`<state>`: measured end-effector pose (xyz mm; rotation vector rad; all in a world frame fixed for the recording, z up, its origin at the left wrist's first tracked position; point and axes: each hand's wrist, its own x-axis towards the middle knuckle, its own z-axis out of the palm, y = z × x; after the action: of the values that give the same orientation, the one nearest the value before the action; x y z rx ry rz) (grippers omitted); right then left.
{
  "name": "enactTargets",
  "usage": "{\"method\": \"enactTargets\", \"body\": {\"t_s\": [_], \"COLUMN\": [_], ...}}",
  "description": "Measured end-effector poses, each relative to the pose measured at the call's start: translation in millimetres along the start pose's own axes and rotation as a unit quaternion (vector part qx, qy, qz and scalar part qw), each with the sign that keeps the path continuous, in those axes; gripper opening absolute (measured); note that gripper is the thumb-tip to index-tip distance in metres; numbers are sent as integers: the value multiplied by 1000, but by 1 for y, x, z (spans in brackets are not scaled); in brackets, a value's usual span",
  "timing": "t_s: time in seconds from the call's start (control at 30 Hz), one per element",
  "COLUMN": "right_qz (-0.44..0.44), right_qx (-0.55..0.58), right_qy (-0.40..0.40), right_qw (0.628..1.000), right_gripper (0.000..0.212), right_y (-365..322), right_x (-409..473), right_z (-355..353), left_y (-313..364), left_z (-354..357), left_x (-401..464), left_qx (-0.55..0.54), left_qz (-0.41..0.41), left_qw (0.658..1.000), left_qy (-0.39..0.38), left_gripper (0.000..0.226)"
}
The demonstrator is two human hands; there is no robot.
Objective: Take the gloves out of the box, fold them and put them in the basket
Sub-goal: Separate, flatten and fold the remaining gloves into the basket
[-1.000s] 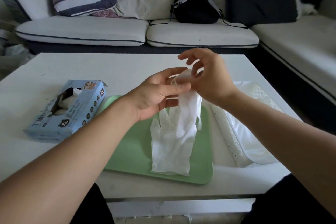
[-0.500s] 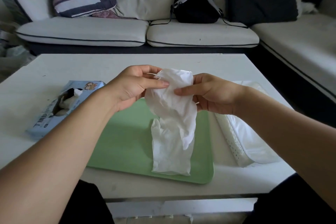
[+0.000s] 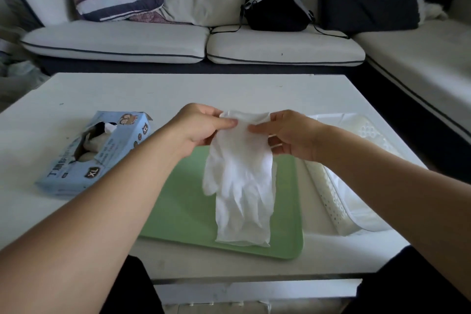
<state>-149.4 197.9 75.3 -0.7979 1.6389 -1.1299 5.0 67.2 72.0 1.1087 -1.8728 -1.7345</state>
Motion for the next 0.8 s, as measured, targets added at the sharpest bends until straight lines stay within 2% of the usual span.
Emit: {"method": "enactTargets", "body": {"t_s": [0.03, 0.1, 0.17, 0.23, 0.3, 0.4, 0.47, 0.57, 0.67, 0.8], "right_qz": [-47, -168, -260, -304, -286, -187, -154, -169, -157, -169], "right_qx": [-1, -22, -76, -158, -251, -360, -453, -526, -550, -564], "right_qy": [48, 122, 147, 146, 130, 60, 5, -59, -94, -100], "right_qw": [998, 978, 951, 928, 916, 912, 878, 831, 815, 802], "right_gripper": [13, 7, 6, 4, 8, 18, 16, 16, 19, 18], "right_y": [-3, -12, -20, -18, -6, 18, 34, 53, 63, 63], "right_x": [3, 4, 1, -3, -1, 2, -1, -10, -17, -26], "right_z": [-2, -7, -13, -17, -17, -11, -4, 8, 17, 23], "left_y": [2, 10, 17, 14, 1, -23, -37, -56, -67, -62], "left_z": [3, 7, 5, 1, -4, -4, 0, 7, 12, 11], "left_x": [4, 8, 7, 5, 3, -2, -8, -20, -30, -40], "left_qx": [-11, -28, -13, 45, 127, 257, 315, 388, 421, 464], "left_qz": [52, 176, 277, 326, 322, 278, 251, 222, 236, 270], "left_qw": [998, 980, 955, 940, 938, 924, 909, 875, 852, 825], "left_qy": [35, 87, 103, 86, 35, -44, -109, -186, -202, -178], "left_gripper": [11, 13, 16, 15, 17, 17, 15, 13, 8, 13]}}
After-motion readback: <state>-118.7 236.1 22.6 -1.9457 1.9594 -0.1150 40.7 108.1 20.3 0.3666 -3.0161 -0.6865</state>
